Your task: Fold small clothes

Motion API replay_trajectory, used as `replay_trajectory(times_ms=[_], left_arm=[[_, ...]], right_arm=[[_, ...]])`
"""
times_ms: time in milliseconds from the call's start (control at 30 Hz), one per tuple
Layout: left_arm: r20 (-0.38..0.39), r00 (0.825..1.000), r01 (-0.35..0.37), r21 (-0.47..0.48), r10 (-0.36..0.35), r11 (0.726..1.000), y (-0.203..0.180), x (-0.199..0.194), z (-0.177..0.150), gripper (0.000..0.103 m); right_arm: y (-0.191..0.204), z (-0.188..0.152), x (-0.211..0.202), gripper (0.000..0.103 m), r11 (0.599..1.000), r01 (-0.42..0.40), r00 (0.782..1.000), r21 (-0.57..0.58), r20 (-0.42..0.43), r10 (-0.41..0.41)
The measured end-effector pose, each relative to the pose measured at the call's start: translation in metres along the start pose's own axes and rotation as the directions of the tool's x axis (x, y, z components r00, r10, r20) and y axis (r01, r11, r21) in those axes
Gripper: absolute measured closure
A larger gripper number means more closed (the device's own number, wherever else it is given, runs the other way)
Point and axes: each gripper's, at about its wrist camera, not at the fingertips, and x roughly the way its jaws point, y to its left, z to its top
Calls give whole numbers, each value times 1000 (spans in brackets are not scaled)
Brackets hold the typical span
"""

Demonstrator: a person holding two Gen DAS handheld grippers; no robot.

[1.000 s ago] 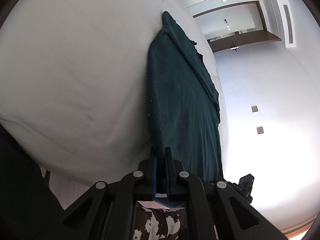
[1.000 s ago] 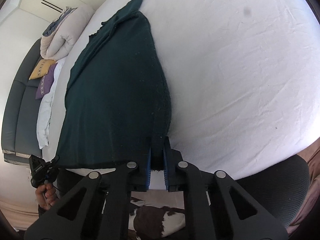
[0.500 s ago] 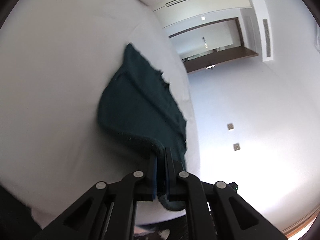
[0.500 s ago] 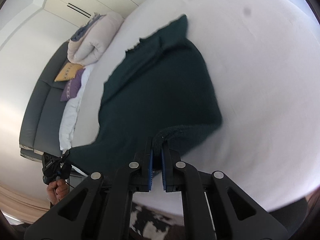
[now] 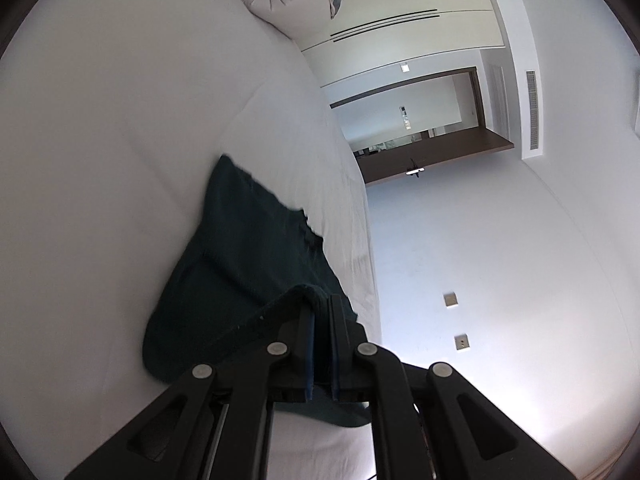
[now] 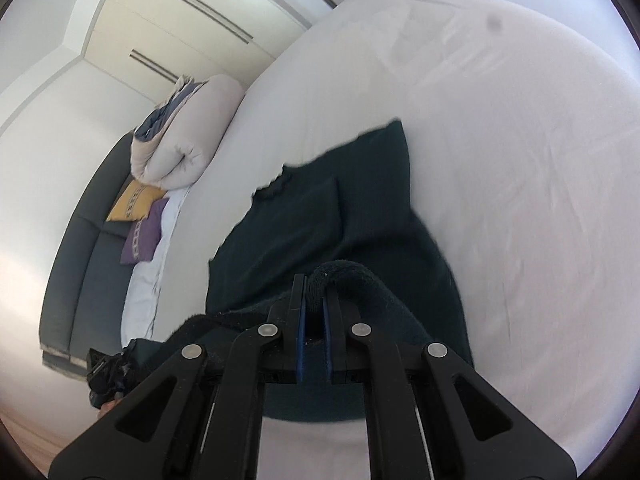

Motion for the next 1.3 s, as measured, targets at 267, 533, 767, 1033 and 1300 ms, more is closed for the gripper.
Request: replay_trajectory(times_ms=[267,533,767,1033,1300], left_arm=[[0,999,-52,-20,52,998,-4,64,60,98],[-5,991,-137,-26,137,990,14,131,105,98],[20,980,-195,-148,200,970,68,143,113,39],[-28,953,-297,138,303,945,51,106,46,37],[-15,909,-397,275,417,876,62,95,11,57]], right_arm=[[-2,78,57,97,999,49,997,9,51,-49],[-22,139,135,97,988,154,987,30,48,-155],[-57,164,193,56,976,186,982,115,14,-189],[-36,132,151,22,976,207,976,-59,83,-202],[-34,56,136,65,919,330,942,-216,18,-334]])
